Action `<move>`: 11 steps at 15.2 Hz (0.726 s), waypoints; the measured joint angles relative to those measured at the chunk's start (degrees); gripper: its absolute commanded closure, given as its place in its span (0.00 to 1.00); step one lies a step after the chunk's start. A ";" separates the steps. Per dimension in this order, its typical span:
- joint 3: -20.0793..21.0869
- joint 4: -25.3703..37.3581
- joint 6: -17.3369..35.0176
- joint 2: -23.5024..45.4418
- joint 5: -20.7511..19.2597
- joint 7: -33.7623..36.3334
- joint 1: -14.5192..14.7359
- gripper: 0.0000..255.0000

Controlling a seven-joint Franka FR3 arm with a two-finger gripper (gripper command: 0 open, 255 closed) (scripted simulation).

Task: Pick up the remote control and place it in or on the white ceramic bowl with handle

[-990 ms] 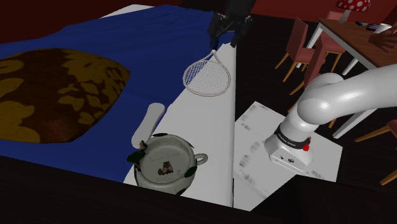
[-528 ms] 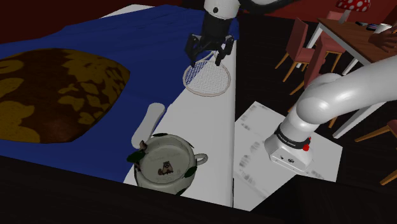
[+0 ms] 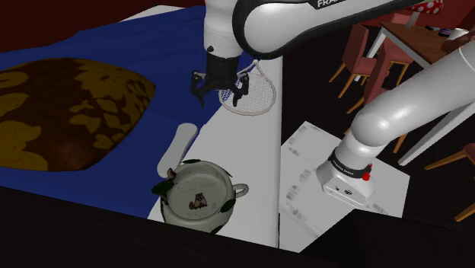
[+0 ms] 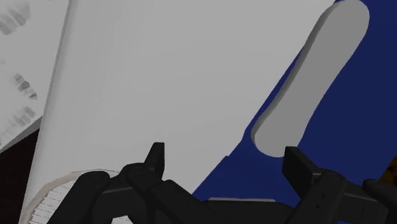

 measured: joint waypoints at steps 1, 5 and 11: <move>2.34 1.18 1.12 2.82 -1.24 3.11 -1.27 0.00; 10.84 7.42 3.26 15.52 -9.74 16.95 -6.09 0.00; 11.98 18.82 2.38 39.13 -29.83 41.29 -0.35 0.00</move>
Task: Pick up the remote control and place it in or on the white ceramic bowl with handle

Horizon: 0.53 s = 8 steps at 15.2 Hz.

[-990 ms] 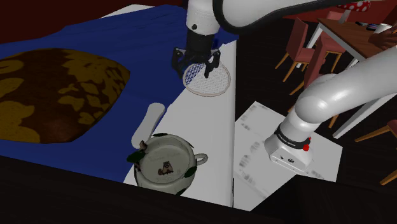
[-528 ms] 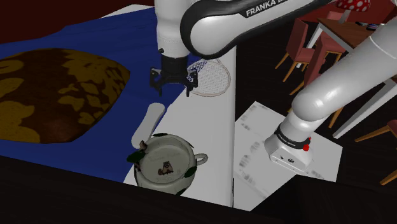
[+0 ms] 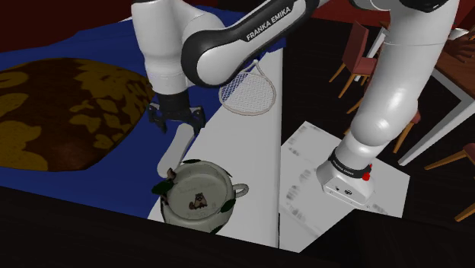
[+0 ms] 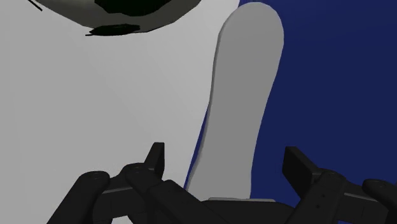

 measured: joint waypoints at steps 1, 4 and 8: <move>-1.18 1.53 -0.17 2.62 -1.93 2.54 1.96 0.00; -2.99 2.58 0.60 5.79 -4.47 5.25 4.25 0.00; -4.29 1.78 2.64 7.70 -6.34 6.55 5.32 0.00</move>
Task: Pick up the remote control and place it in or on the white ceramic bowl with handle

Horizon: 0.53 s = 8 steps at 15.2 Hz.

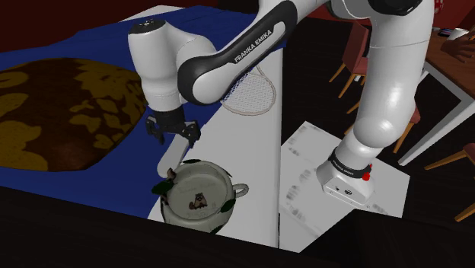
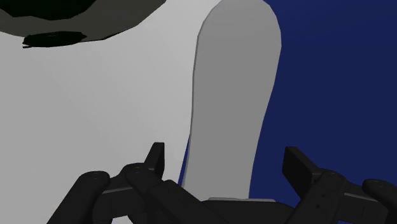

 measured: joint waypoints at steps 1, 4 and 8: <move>-0.23 -0.25 0.47 0.31 -0.34 0.21 0.15 0.00; -0.48 -0.47 0.92 0.65 -0.70 0.45 0.34 0.00; -0.50 -0.50 0.98 0.68 -0.74 0.48 0.35 1.00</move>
